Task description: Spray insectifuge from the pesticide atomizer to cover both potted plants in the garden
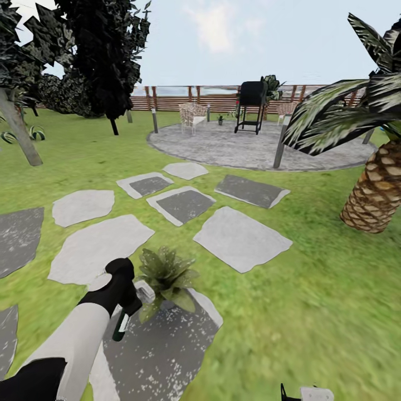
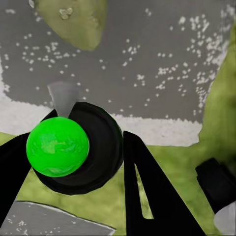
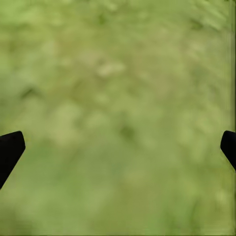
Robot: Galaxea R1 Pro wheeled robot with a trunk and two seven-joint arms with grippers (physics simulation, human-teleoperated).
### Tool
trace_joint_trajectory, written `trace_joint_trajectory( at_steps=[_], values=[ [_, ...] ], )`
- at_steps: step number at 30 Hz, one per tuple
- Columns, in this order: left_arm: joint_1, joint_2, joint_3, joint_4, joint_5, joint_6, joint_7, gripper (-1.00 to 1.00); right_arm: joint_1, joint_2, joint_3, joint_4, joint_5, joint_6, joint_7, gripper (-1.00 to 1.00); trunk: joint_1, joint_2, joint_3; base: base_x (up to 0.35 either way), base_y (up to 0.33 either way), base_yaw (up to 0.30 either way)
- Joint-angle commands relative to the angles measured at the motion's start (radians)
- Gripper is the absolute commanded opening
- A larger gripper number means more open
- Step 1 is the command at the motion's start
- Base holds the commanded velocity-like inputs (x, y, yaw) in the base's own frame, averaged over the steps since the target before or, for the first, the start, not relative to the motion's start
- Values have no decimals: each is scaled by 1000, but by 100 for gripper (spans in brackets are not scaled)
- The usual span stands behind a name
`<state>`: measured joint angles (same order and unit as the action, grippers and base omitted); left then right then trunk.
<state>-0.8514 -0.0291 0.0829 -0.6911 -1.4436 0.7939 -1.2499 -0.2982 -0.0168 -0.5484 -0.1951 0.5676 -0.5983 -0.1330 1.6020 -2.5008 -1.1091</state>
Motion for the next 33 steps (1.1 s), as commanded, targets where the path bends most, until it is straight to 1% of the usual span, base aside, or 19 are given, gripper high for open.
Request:
trace_joint_trajectory(
  at_steps=[1,2,3,4,6,7,10,17,21,30,33],
  values=[
    [-4,-2,3,-2,-14,7,-41,-100,-1,0,-4,2,11,-3,-7,100,0,0,-1,228,-185,0],
    [-9,-3,-1,-3,-21,7,-100,-100,-1,0,-4,2,11,-3,-7,100,0,0,-1,227,-174,0],
    [-11,-4,-5,-4,-27,7,-125,-100,-1,0,-4,2,11,-3,-7,100,0,0,-1,212,-175,0],
    [-11,-5,-9,-4,-34,7,-135,-100,-1,0,-4,2,11,-3,-7,100,0,0,-1,204,-178,0],
    [-11,-7,-16,-5,-68,8,-151,-100,-1,0,-4,2,11,-3,-7,100,0,0,-1,117,-109,0],
    [-10,-7,-17,-5,-77,8,-154,-100,-1,0,-4,2,11,-3,-7,100,0,0,-1,40,-38,0],
    [-8,-8,-20,-5,-86,8,-156,-100,-1,0,-4,2,11,-3,-7,100,0,0,-1,14,-14,58],
    [-4,-8,-20,-5,-89,8,-153,-100,-1,0,-4,2,11,-3,-7,100,0,0,-1,1,-30,258],
    [-3,-8,-19,-5,-89,8,-151,-100,-1,0,-4,2,11,-3,-7,100,0,0,-1,0,-238,208],
    [-4,-7,-18,-7,-88,8,-149,-100,-1,0,-4,2,11,-3,-7,100,0,0,-1,0,-271,12],
    [-4,-6,-18,-7,-88,8,-148,-100,-1,0,-4,2,11,-3,-7,100,0,0,-1,0,-273,132]
  ],
)
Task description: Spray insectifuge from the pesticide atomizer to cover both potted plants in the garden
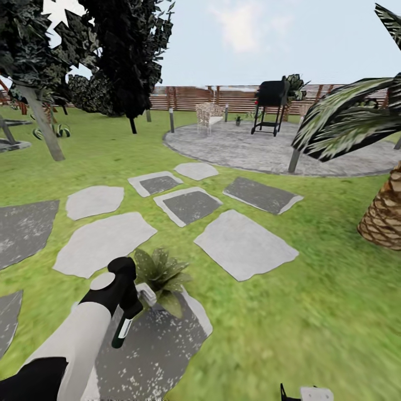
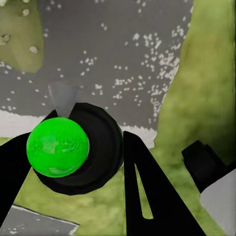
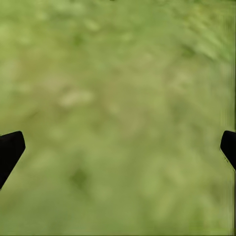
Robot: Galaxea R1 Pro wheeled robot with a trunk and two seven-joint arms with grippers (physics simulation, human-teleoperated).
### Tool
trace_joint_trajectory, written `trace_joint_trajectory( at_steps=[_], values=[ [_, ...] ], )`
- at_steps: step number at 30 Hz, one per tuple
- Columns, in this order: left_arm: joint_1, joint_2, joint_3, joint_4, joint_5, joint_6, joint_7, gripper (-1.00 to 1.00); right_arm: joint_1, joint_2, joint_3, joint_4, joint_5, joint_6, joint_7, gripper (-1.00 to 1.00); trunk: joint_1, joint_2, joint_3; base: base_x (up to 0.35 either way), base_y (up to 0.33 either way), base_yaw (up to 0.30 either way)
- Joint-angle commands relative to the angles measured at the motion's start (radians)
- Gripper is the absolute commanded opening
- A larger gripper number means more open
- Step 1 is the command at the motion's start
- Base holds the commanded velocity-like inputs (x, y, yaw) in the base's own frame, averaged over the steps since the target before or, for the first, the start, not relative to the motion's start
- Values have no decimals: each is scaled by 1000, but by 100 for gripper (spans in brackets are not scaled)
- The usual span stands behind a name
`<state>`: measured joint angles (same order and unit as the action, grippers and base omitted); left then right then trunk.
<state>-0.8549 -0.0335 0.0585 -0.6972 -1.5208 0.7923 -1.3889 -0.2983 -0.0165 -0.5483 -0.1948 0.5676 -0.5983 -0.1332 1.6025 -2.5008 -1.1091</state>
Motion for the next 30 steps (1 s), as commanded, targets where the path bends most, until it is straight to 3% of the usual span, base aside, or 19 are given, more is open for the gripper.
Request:
trace_joint_trajectory(
  at_steps=[1,12,19,21,25,27,30],
  values=[
    [-1,-2,6,-1,-10,10,-9,-100,-1,1,-4,2,11,-2,-6,100,0,0,-1,0,-273,230],
    [5,0,10,0,-10,9,-4,-100,-1,1,-4,3,11,-2,-6,100,0,0,-1,0,-273,271],
    [9,1,26,2,5,13,83,-100,-1,1,-4,3,11,-2,-6,100,0,0,-1,0,-273,275],
    [9,1,45,2,19,13,89,-100,-1,1,-4,3,11,-2,-6,100,0,0,-1,0,-273,258],
    [12,7,66,4,120,10,93,-100,0,1,-4,3,11,-3,-6,100,0,0,-1,0,-220,175],
    [13,8,67,4,153,9,94,-100,-1,1,-4,3,11,-3,-6,100,0,0,-1,0,-115,41],
    [23,9,67,9,172,4,96,-100,-1,1,-4,3,11,-3,-6,100,0,0,-1,0,-25,8]
  ],
)
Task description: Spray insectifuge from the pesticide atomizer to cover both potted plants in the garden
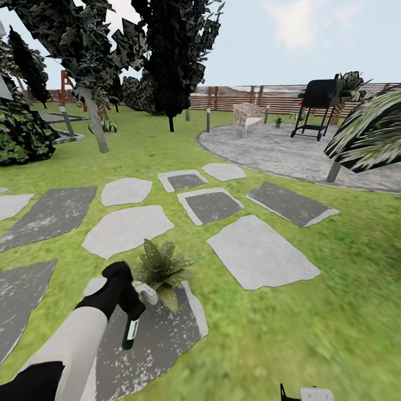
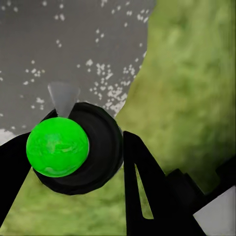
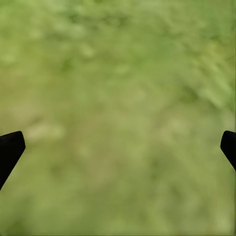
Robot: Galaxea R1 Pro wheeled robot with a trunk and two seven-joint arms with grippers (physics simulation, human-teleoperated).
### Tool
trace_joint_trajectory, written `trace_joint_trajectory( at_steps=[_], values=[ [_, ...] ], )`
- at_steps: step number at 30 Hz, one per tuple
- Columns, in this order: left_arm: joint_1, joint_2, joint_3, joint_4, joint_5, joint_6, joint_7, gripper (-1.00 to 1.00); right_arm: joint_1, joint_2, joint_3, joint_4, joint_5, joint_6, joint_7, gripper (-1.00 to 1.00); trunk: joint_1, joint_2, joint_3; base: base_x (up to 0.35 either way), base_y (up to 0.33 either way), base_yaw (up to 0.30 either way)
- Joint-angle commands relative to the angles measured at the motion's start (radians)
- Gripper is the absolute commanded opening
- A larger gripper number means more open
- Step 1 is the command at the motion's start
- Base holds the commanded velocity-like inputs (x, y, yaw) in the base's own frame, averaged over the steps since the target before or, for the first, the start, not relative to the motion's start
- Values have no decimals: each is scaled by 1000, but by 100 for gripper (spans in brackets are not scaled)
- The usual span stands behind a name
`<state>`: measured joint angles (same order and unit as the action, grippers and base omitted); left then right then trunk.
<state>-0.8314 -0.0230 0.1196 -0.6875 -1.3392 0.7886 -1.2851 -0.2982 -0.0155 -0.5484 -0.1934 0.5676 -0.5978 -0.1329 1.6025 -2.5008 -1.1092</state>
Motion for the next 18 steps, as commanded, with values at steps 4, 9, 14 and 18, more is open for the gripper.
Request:
trace_joint_trajectory(
  at_steps=[4,9,14,18],
  values=[
    [38,-11,5,4,7,5,76,-100,-1,0,-4,2,11,-2,-7,100,0,0,-1,0,-2,1],
    [60,-14,5,6,72,5,129,-100,-1,0,-4,2,11,-2,-7,100,0,0,-1,0,-42,0],
    [74,-10,5,-2,79,4,159,-100,-1,0,-4,2,11,-2,-7,100,0,0,-1,0,-238,0],
    [76,-8,7,-3,84,4,244,-100,-1,0,-4,2,11,-2,-7,100,0,0,-1,0,-252,112]
  ],
)
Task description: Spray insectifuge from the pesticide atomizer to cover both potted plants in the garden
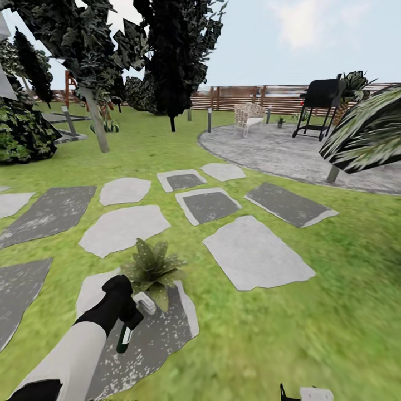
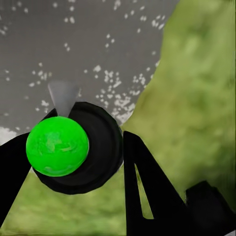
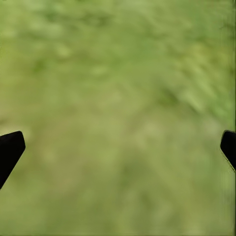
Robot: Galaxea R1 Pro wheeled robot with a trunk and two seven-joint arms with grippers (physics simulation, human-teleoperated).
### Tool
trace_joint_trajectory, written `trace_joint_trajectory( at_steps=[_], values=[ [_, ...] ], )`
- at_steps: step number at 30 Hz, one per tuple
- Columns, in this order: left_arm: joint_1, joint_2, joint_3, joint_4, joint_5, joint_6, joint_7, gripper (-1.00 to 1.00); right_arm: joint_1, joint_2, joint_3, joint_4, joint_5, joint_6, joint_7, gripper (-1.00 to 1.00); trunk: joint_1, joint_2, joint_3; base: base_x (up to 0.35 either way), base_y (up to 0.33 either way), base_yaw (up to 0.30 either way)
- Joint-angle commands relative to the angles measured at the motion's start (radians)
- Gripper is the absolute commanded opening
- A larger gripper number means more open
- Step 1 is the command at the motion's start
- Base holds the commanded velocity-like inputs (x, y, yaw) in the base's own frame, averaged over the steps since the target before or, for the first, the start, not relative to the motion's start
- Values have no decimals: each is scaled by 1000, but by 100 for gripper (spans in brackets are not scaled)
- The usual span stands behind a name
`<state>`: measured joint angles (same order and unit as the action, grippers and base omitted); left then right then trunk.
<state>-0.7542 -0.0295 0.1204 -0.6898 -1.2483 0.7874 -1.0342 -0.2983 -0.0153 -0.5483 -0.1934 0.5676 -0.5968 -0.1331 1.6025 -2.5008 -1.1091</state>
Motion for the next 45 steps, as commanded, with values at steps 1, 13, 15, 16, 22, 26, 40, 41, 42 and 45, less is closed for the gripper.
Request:
trace_joint_trajectory(
  at_steps=[1,13,15,16,22,26,40,41,42,45],
  values=[
    [-1,-2,6,-2,-3,6,1,-100,0,0,-4,2,11,-3,-6,100,0,0,-1,0,-167,237],
    [7,-2,29,10,246,-10,204,-100,-1,0,-4,2,11,-4,-6,100,0,0,-1,0,-19,177],
    [7,-5,30,18,261,-13,232,-100,-1,0,-4,2,11,-5,-6,100,0,0,-1,0,0,6],
    [8,-7,29,33,276,-14,242,-100,-1,0,-4,2,11,-5,-6,100,0,0,-1,0,0,2],
    [9,-9,30,99,307,-49,270,-100,-1,0,-4,2,11,-5,-6,100,0,0,-1,0,0,0],
    [14,-19,28,162,309,-106,376,-100,-1,0,-4,2,11,-5,-6,100,0,0,-1,0,0,0],
    [20,-51,30,185,311,-118,426,-100,-1,-1,-4,2,11,-3,-6,100,0,0,-1,0,0,0],
    [20,-52,30,186,311,-118,425,-100,0,0,-4,2,11,-3,-6,100,0,0,-1,0,0,0],
    [21,-53,29,188,311,-119,425,-100,-1,0,-4,2,11,-3,-6,100,0,0,-1,-47,-22,0],
    [32,-54,27,189,310,-120,428,-100,-1,0,-4,2,11,-3,-6,100,0,0,-1,-140,-94,0]
  ],
)
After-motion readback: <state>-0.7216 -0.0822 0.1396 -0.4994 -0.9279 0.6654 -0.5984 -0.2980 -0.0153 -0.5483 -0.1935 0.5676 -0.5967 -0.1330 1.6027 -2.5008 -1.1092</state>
